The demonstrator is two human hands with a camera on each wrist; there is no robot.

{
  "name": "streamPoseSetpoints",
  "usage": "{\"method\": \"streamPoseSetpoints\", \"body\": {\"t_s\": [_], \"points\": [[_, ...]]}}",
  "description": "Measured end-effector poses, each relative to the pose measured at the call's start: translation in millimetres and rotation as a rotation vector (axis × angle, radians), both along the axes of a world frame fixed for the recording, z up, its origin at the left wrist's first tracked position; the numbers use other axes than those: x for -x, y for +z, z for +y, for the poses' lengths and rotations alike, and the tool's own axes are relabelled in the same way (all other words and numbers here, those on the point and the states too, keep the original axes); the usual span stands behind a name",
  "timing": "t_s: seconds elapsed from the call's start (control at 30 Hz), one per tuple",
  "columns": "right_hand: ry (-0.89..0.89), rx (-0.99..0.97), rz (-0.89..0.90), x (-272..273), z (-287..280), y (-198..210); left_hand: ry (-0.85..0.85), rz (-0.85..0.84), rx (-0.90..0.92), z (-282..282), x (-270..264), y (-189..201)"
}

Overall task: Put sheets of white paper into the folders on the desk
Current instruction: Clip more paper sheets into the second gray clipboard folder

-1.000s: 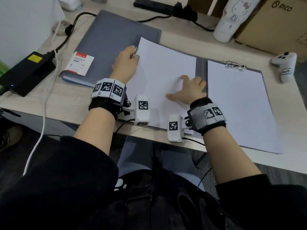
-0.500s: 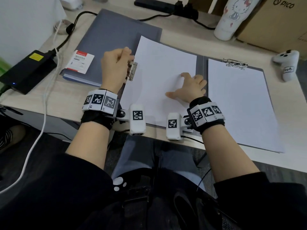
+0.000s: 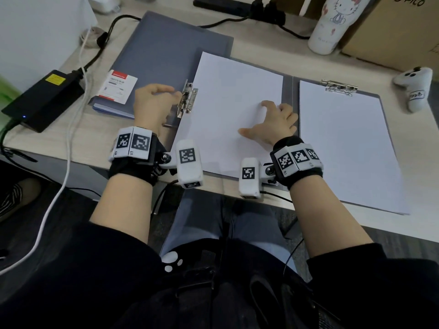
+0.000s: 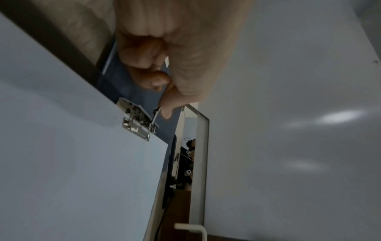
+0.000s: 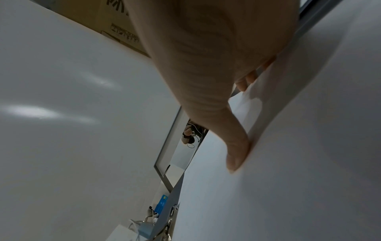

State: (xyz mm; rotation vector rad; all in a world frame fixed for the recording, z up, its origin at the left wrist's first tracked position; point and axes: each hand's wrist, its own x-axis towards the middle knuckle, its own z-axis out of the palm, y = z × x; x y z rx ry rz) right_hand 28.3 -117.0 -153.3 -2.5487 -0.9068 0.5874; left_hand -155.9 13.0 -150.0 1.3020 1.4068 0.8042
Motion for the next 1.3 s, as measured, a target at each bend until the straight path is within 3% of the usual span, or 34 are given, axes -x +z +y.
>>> {"method": "streamPoseSetpoints", "body": {"t_s": [0.17,0.4,0.6,0.93,1.1,1.2,1.3], "points": [[0.014,-0.004,-0.002,-0.2,-1.0,-0.3,-0.078,0.101,0.076,2.5,5.3,0.7],[0.022,0.024,-0.018,-0.1,-0.4,0.9,-0.122,0.249,-0.057,2.0,5.8,-2.8],[0.029,0.036,-0.028,-0.1,-1.1,2.0,-0.070,0.315,-0.157,-4.6,0.8,-3.0],[0.087,0.066,-0.076,4.9,-11.8,3.0,-0.072,0.208,-0.194,-28.9,8.9,-1.7],[0.198,0.139,-0.092,15.0,-27.0,0.5,0.049,0.382,-0.250,-48.3,36.5,4.4],[0.261,0.171,-0.028,22.9,-33.6,5.5,-0.069,0.493,-0.203,-68.1,43.9,3.8],[0.300,0.178,0.031,30.3,-41.4,13.1,-0.213,0.433,-0.113,-71.5,41.7,0.8]]}}
